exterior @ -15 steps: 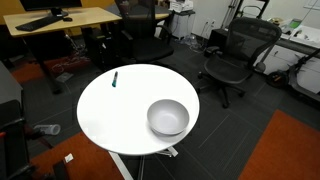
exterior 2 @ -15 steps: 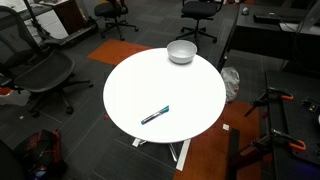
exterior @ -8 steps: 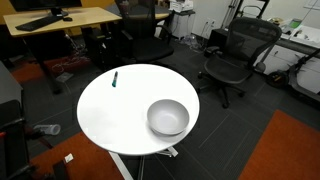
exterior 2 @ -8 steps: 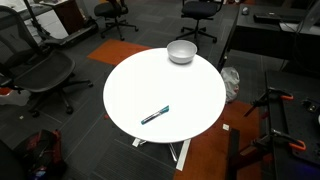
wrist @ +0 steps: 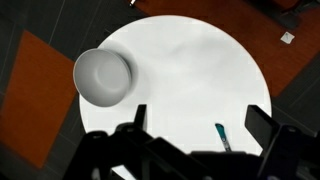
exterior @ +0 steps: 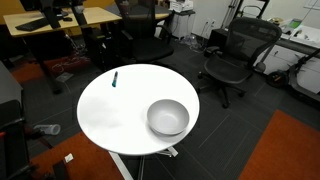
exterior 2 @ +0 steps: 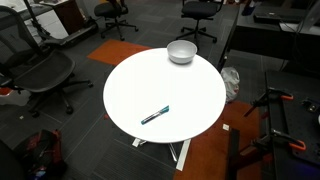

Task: Pick up the marker and put it in the bowl

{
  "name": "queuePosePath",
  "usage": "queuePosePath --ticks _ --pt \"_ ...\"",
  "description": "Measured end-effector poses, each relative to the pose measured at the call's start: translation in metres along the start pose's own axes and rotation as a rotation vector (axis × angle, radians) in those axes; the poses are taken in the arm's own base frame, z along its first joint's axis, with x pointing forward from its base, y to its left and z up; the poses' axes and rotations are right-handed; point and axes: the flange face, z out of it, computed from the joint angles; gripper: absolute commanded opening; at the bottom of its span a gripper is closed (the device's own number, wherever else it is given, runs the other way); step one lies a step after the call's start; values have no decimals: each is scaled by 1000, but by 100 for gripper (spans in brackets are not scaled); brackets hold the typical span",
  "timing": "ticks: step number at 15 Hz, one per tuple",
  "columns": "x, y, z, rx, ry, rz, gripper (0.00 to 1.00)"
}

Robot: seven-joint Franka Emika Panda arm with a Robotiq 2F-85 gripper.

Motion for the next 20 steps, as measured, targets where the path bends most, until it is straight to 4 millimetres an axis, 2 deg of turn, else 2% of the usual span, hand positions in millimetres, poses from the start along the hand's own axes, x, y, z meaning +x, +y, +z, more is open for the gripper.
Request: queuePosePath --ticks 14,20 --pt "93 -51 97 37 46 -258 100" --pt "136 -69 126 58 46 -329 100"
